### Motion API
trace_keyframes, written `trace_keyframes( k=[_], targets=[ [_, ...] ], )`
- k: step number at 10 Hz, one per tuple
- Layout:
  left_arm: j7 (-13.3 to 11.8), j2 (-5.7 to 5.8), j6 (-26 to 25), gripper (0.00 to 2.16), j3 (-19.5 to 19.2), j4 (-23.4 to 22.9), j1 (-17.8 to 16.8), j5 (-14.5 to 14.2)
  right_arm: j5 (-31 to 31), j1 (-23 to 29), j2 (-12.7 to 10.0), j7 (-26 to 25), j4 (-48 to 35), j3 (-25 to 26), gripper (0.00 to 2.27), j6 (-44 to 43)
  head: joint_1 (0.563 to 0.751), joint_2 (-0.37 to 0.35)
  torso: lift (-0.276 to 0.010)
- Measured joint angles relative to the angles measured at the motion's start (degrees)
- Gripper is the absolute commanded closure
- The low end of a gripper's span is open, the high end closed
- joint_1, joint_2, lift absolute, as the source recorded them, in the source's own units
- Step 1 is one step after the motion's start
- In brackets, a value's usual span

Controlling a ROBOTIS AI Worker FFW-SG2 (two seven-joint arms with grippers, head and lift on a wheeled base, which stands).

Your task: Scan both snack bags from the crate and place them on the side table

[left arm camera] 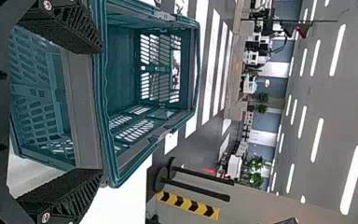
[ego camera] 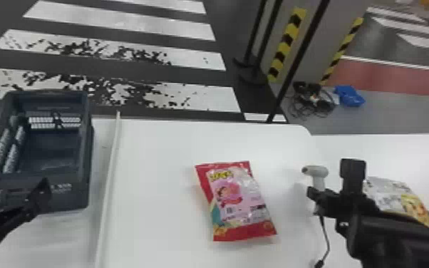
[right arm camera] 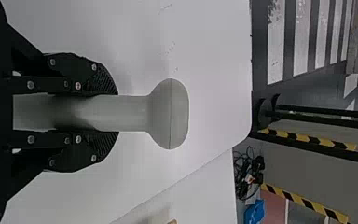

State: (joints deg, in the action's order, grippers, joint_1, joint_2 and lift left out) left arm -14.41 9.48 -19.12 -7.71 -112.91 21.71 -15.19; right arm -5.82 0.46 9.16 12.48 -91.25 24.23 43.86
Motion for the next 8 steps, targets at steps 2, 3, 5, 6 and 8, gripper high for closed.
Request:
trace_keyframes(
  k=[2, 3, 5, 6, 8],
  targets=[
    [0.0, 0.01, 0.0, 0.09, 0.1, -0.1, 0.1, 0.0, -0.6, -0.9, 0.6, 0.2, 3.4, -0.1, 2.26, -1.5, 0.695, -0.281, -0.095],
    [0.0, 0.01, 0.0, 0.09, 0.2, -0.2, 0.1, 0.0, -0.7, -1.1, 0.8, 0.4, 4.8, -0.1, 2.25, -2.3, 0.695, -0.283, -0.095],
    [0.0, 0.01, 0.0, 0.09, 0.2, -0.3, 0.2, 0.0, -0.7, -1.3, 1.0, 0.4, 6.1, -0.1, 2.02, -3.2, 0.695, -0.285, -0.095],
    [0.0, 0.01, 0.0, 0.09, 0.2, -0.4, 0.2, 0.0, -0.7, -1.3, 1.0, 0.4, 6.4, -0.2, 1.95, -3.6, 0.695, -0.285, -0.095],
    [0.0, 0.01, 0.0, 0.09, 0.2, -0.5, 0.3, 0.0, -0.4, -1.2, 1.0, 0.4, 7.1, -0.1, 0.89, -4.2, 0.695, -0.285, -0.095]
  ],
)
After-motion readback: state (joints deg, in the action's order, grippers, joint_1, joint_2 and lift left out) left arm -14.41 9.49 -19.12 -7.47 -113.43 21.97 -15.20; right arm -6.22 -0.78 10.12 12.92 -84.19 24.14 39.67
